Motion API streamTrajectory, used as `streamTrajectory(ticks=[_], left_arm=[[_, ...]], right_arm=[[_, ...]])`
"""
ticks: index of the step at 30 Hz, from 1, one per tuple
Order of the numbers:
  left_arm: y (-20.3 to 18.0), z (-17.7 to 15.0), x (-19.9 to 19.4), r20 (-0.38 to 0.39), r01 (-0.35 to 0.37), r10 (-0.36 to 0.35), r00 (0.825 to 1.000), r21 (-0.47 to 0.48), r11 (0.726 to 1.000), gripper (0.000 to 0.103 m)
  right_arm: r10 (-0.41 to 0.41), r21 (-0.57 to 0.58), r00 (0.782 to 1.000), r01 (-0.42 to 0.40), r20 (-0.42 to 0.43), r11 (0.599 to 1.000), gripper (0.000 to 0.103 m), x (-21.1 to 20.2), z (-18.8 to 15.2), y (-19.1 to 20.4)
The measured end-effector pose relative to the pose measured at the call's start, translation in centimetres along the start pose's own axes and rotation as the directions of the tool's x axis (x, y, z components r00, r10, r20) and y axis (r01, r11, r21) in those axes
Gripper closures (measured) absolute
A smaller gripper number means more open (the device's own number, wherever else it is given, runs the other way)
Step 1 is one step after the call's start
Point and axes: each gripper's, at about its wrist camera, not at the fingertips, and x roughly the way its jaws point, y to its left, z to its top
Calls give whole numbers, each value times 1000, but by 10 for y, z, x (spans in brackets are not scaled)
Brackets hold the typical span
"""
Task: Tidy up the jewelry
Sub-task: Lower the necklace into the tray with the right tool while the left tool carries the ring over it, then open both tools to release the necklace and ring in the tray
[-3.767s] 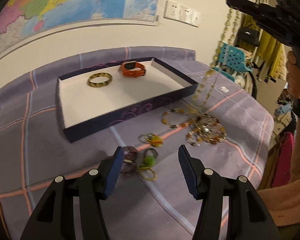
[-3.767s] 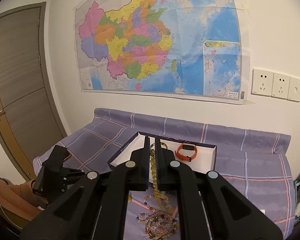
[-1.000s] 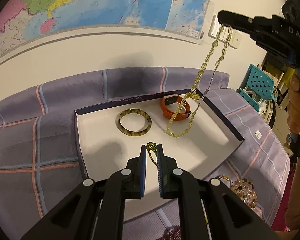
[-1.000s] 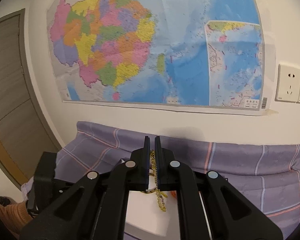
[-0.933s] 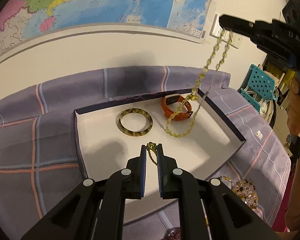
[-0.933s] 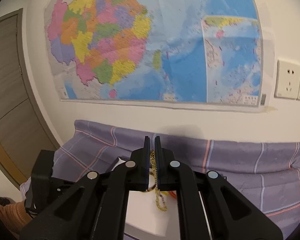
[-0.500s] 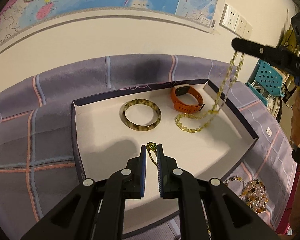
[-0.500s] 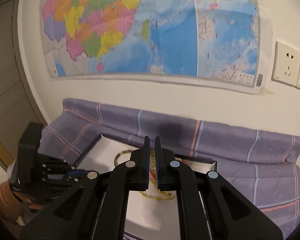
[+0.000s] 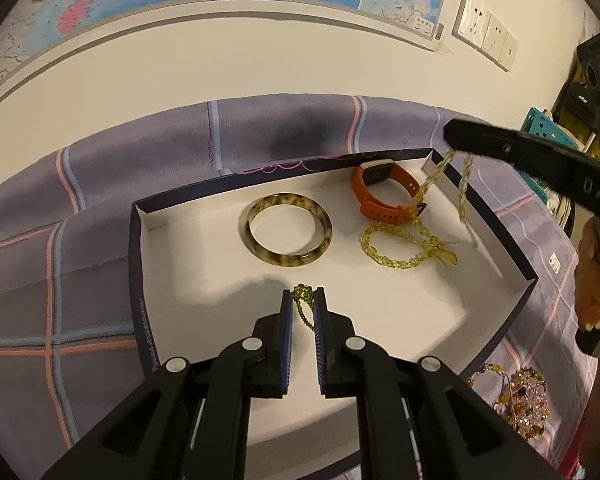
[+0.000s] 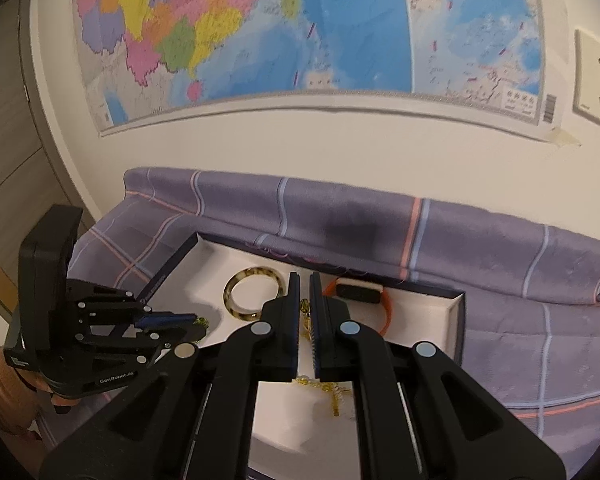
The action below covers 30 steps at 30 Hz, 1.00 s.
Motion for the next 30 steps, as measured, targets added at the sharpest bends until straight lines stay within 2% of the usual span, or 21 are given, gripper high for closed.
streamTrajectory(ticks=[17, 21, 30], left_arm=[[5, 4, 15, -30, 0, -1, 1000, -27, 1000, 94], [6, 5, 16, -29, 0, -1, 1000, -28, 1000, 94], [8, 11, 21, -28, 3, -4, 1000, -52, 999, 92]], right_arm=[[44, 6, 990, -44, -132, 999, 97, 46, -23, 1], [41, 15, 989, -39, -144, 999, 91, 48, -27, -1], [44, 31, 990, -40, -136, 999, 89, 36, -37, -4]])
